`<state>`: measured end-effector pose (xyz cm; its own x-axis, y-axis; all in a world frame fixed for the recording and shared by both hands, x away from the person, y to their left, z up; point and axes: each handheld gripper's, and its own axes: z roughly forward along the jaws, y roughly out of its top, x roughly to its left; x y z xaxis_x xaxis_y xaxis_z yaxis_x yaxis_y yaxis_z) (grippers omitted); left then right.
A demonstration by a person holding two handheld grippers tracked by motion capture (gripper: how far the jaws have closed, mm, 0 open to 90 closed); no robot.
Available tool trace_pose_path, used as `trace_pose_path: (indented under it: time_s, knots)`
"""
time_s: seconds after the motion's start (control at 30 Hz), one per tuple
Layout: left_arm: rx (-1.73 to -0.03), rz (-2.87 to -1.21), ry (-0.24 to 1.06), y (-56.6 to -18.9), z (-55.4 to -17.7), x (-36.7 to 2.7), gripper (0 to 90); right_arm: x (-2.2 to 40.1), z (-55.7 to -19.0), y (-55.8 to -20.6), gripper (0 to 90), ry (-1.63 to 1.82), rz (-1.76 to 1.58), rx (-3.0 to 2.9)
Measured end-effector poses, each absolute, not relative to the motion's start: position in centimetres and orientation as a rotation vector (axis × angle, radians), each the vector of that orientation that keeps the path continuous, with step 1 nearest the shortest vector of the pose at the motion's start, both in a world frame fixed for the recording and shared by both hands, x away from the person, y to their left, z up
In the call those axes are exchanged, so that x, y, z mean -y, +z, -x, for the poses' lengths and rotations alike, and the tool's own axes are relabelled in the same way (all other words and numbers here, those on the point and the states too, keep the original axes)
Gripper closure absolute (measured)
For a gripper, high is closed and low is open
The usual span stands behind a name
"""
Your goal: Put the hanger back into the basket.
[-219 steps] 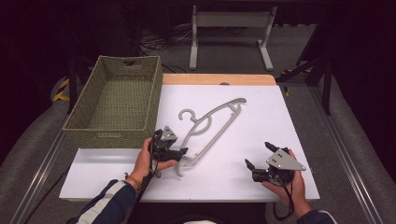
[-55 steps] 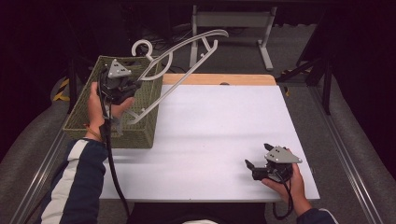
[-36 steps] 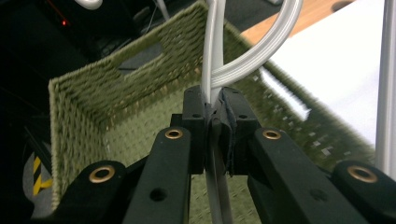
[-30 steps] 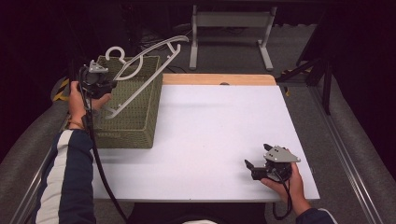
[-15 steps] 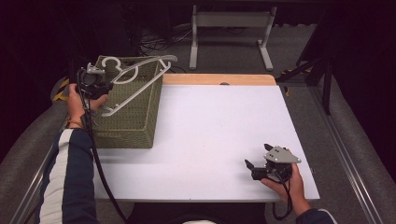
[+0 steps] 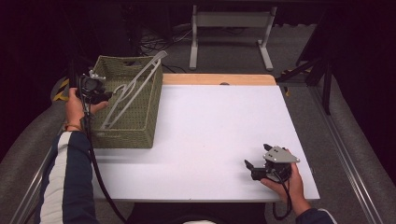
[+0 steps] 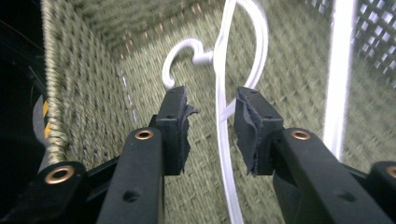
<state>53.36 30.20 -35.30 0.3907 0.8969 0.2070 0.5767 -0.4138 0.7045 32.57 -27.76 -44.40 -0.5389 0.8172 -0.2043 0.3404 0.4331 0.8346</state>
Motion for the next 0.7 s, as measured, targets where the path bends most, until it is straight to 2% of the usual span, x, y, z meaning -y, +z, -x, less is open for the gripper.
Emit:
trace_pose_path:
  time_s: [0.1,0.17,0.2,0.3,0.33,0.43,0.5,0.7]
  knots:
    - [-1.205,-2.089,0.840,-35.0,-52.6,-29.8,56.9,27.8,-32.5,-44.3,10.6,1.027,-0.970,-2.072]
    - [-1.190,-2.075,0.853,-34.9,-52.4,-29.6,49.8,27.8,-32.5,-44.3,10.6,1.025,-0.965,-2.073]
    - [-1.179,-2.064,0.850,-34.7,-52.2,-29.4,49.8,27.8,-32.5,-44.3,10.6,1.025,-0.965,-2.073]
    - [-1.128,-2.017,0.873,-34.0,-51.2,-28.6,35.0,27.7,-32.5,-44.3,10.6,1.026,-0.966,-2.075]
    - [-1.102,-1.999,0.867,-33.8,-50.9,-28.3,34.1,27.7,-32.5,-44.3,10.6,1.025,-0.964,-2.074]
    - [-1.003,-1.960,0.861,-33.5,-49.5,-27.3,23.5,27.7,-32.5,-44.3,10.6,1.028,-0.964,-2.068]
    - [-0.950,-1.945,0.860,-33.4,-48.8,-26.8,19.4,27.7,-32.5,-44.4,10.8,1.027,-0.963,-2.069]
    - [-0.897,-1.900,0.857,-33.2,-47.4,-26.0,14.7,27.5,-32.5,-44.5,10.9,1.016,-0.943,-2.074]
